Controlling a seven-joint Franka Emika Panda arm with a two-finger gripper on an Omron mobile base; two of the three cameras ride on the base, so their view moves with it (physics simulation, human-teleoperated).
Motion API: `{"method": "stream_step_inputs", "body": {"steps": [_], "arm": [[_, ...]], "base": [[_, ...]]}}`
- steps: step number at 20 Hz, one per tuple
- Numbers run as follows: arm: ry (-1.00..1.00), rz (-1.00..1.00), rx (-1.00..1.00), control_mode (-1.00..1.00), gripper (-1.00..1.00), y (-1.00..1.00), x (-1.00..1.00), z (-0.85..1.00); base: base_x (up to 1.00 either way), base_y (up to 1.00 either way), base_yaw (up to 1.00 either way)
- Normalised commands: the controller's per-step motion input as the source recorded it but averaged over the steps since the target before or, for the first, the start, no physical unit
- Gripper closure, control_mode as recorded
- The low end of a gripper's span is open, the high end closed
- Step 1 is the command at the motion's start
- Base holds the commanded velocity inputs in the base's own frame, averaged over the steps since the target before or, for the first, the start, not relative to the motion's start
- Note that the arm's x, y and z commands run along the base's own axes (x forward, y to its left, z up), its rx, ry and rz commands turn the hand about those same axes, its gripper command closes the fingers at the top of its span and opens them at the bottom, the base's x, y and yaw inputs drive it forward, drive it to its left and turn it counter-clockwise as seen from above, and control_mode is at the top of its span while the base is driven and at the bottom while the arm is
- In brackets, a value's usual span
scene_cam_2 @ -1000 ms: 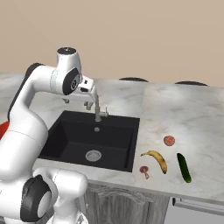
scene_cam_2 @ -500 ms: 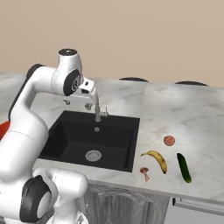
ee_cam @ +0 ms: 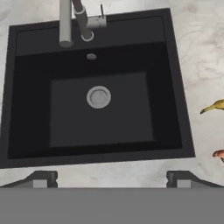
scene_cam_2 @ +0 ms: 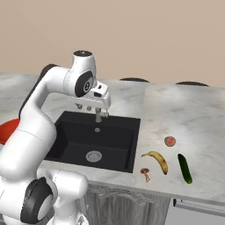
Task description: There is a mixed pile of frozen fruits and vegetables on the counter. Locate all the frozen vegetables and place the items in a bowl on the counter. Take all the frozen fruits and defrost them in a running sink.
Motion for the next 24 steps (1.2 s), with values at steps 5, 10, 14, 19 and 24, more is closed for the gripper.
{"method": "stream_step_inputs", "body": {"steps": [5,10,14,19,24], "arm": [[0.09,-0.1,0.0,-1.0,-1.0,-0.53,-0.02,-0.07],[0.11,-0.14,0.01,-1.0,-1.0,-0.52,-0.06,-0.2],[0.11,-0.17,0.02,-1.0,-1.0,-0.54,-0.26,-0.35],[0.06,-0.09,-0.04,-1.0,-1.0,-0.2,-0.31,-0.33],[0.12,-0.03,-0.01,-1.0,-1.0,-0.25,-0.34,-0.31]], "base": [[0.0,0.0,0.0],[0.0,0.0,0.0],[0.0,0.0,0.0],[0.0,0.0,0.0],[0.0,0.0,0.0]]}}
